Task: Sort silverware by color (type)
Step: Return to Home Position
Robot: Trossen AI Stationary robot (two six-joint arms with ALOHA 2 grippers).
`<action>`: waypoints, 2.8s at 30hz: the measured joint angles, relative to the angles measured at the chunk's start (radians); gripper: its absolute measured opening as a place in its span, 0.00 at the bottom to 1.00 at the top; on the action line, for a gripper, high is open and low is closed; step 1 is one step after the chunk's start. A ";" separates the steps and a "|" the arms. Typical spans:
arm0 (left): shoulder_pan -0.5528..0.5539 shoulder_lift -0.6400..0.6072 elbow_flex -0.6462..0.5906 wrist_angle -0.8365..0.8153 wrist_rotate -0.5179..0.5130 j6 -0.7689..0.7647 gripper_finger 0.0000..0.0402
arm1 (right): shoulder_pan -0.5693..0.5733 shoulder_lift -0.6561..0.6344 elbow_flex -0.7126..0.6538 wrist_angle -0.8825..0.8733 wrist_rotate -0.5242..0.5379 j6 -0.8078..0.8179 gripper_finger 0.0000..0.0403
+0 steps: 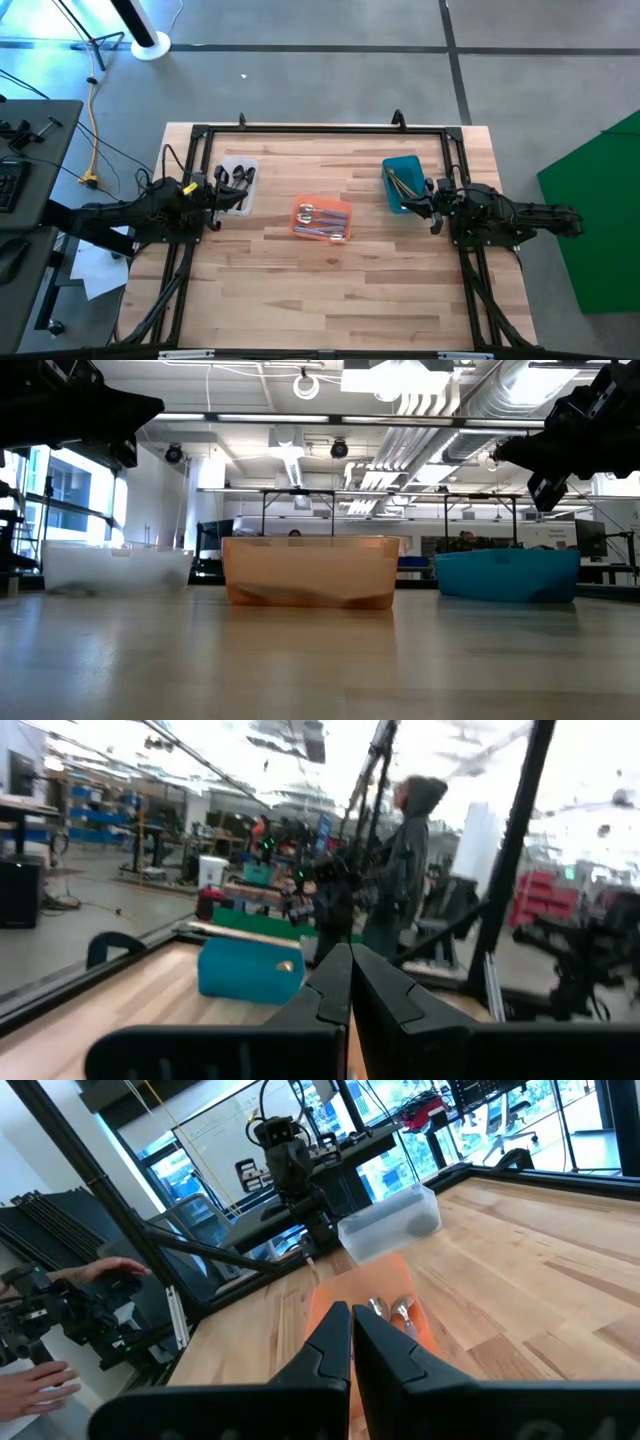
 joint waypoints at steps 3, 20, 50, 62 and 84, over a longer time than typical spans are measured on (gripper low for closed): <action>-0.038 0.000 0.000 -0.046 0.000 0.062 0.00 | 0.000 0.000 0.000 0.000 0.000 0.000 0.00; -0.042 0.000 0.000 -0.205 -0.057 0.306 0.00 | 0.000 0.000 0.000 -0.001 0.000 0.000 0.00; -0.042 0.009 0.000 -0.203 -0.056 0.203 0.00 | 0.000 -0.004 0.000 -0.002 0.000 0.005 0.00; -0.042 0.009 0.000 -0.203 -0.056 0.203 0.00 | 0.054 -0.012 -0.002 0.005 0.001 -0.404 0.00; -0.042 0.009 0.000 -0.203 -0.055 0.202 0.00 | 0.036 0.003 -0.002 0.010 0.001 -0.401 0.00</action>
